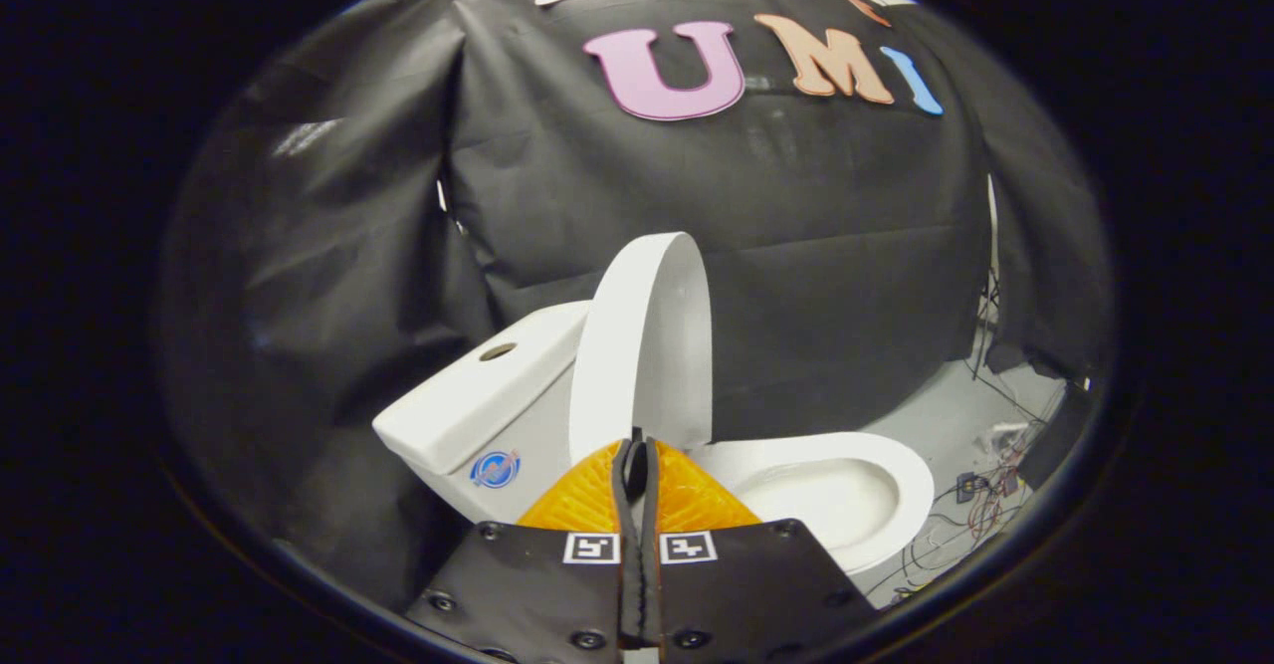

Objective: Open the toilet lid.

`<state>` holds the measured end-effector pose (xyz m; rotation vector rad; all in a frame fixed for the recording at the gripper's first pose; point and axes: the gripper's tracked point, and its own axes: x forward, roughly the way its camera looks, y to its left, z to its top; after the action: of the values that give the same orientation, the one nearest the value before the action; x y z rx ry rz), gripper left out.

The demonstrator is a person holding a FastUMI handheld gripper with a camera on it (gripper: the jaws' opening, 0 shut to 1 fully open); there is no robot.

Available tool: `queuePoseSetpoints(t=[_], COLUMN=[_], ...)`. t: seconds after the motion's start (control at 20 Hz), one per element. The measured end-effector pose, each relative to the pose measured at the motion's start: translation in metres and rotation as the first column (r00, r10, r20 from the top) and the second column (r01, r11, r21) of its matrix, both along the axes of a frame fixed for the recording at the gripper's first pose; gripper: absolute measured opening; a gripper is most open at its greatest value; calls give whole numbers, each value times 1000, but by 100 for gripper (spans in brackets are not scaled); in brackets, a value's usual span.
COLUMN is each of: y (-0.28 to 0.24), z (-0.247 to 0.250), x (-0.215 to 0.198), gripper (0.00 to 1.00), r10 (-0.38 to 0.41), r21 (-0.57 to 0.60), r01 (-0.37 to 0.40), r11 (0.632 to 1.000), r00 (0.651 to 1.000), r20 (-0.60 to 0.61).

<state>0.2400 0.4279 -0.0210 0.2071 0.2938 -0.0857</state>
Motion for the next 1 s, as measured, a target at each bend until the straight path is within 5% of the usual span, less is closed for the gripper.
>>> queuePoseSetpoints(t=[0.35,0.85,1.0], y=[37,76,82], z=[3,4,4], x=[16,33,37], gripper=[0,1,7], r10=[55,46,51], r21=[-35,-122,-156], r01=[-54,-37,-38], r11=[998,992,987], r00=[998,997,995], r20=[23,67,81])
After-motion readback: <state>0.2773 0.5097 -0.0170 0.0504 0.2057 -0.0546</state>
